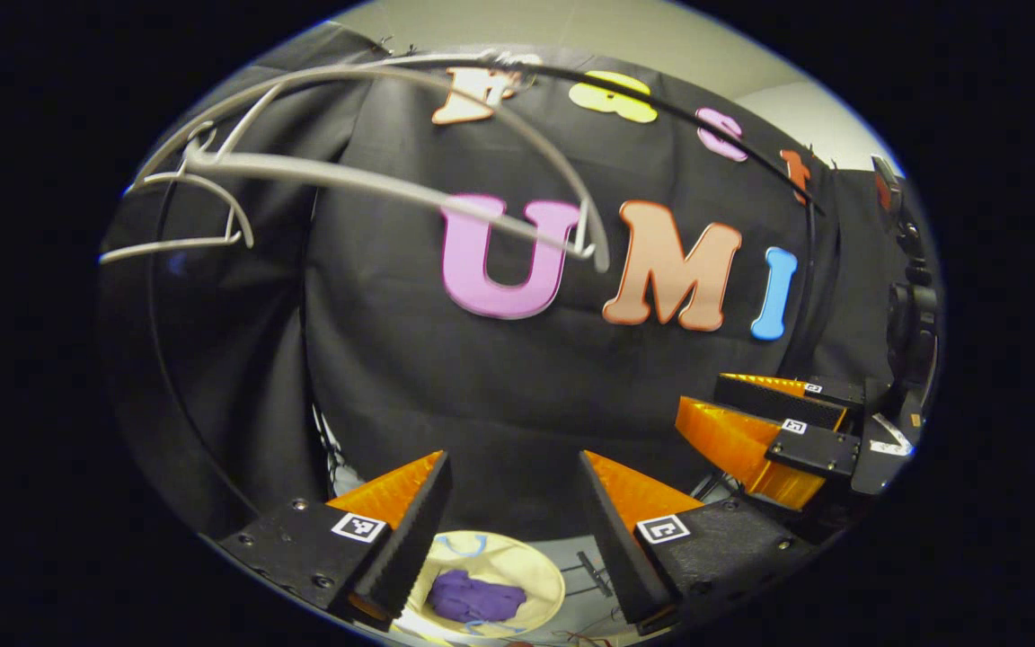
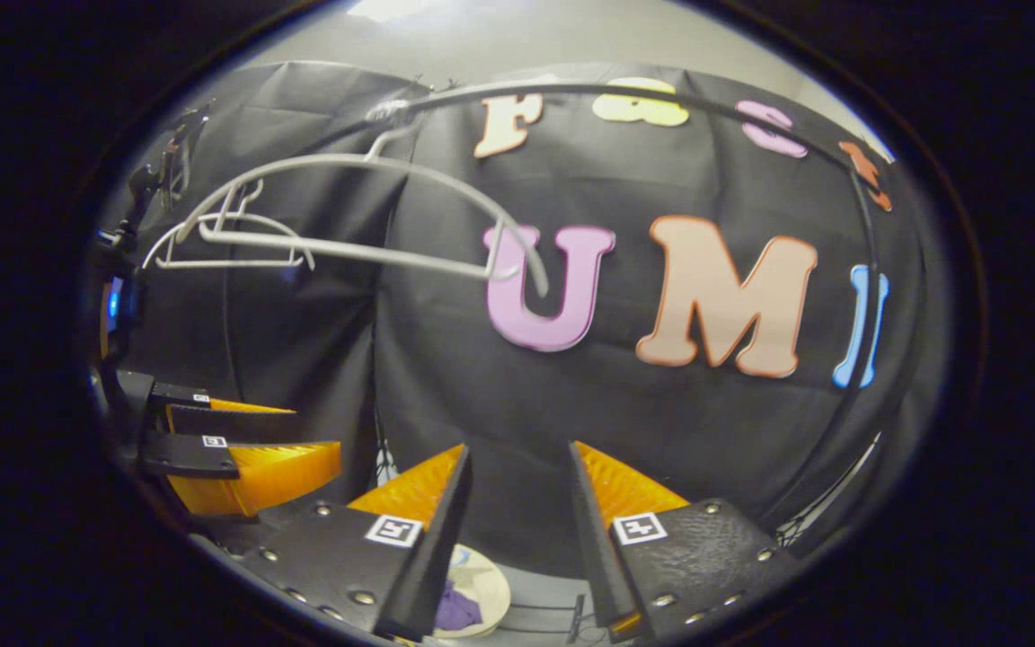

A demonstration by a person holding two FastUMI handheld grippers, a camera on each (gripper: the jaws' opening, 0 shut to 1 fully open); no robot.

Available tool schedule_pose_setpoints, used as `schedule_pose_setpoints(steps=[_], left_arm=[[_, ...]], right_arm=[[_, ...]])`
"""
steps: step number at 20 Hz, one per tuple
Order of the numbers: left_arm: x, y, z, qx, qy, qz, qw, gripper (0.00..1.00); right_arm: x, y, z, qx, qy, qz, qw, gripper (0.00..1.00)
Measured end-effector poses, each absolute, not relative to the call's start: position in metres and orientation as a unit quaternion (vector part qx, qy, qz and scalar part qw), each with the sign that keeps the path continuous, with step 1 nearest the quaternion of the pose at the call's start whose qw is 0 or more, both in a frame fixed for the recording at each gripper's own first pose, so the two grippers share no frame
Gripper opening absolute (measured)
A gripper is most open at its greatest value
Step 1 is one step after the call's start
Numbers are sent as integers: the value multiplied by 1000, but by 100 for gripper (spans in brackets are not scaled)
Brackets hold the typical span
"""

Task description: Grasp the clothes on the hanger with both hands and then place them into the laundry hamper below.

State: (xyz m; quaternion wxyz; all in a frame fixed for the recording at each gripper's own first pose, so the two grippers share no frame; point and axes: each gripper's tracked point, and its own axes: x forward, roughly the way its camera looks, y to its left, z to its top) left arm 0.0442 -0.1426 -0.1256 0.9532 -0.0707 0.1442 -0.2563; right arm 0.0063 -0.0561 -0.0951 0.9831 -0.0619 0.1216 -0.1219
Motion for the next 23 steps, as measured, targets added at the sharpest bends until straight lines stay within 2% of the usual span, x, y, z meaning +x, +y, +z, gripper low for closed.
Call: schedule_pose_setpoints(steps=[3, 6, 7, 8, 9, 10, 14, 18, 19, 20, 21, 23], left_arm=[[44, -171, -74, -74, 107, -260, 957, 95], [41, -200, -42, -56, 82, -258, 961, 92], [39, -211, -31, -51, 75, -260, 961, 96], [35, -220, -18, -48, 68, -263, 961, 92], [30, -233, -7, -47, 60, -268, 960, 96], [25, -248, 1, -45, 58, -273, 959, 93], [4, -315, 26, -60, 42, -306, 949, 93], [-18, -388, 23, -64, 36, -340, 938, 92], [-22, -403, 16, -65, 37, -344, 936, 96], [-25, -419, 10, -68, 36, -347, 935, 93], [-28, -432, 4, -72, 33, -347, 934, 96], [-33, -457, -13, -76, 30, -348, 934, 92]], right_arm=[[-6, -78, -46, -66, 78, -137, 985, 82], [-24, -105, -3, -64, 49, -155, 985, 96], [-33, -117, 10, -63, 38, -162, 984, 96], [-42, -131, 23, -61, 30, -170, 983, 96], [-52, -144, 35, -60, 22, -178, 982, 96], [-63, -160, 45, -59, 16, -187, 980, 96], [-113, -229, 71, -70, 4, -229, 971, 97], [-162, -290, 72, -91, 11, -266, 960, 97], [-170, -302, 69, -96, 14, -273, 957, 98], [-177, -313, 66, -99, 17, -279, 955, 98], [-184, -322, 63, -100, 17, -281, 954, 98], [-195, -338, 53, -98, 15, -285, 953, 97]])
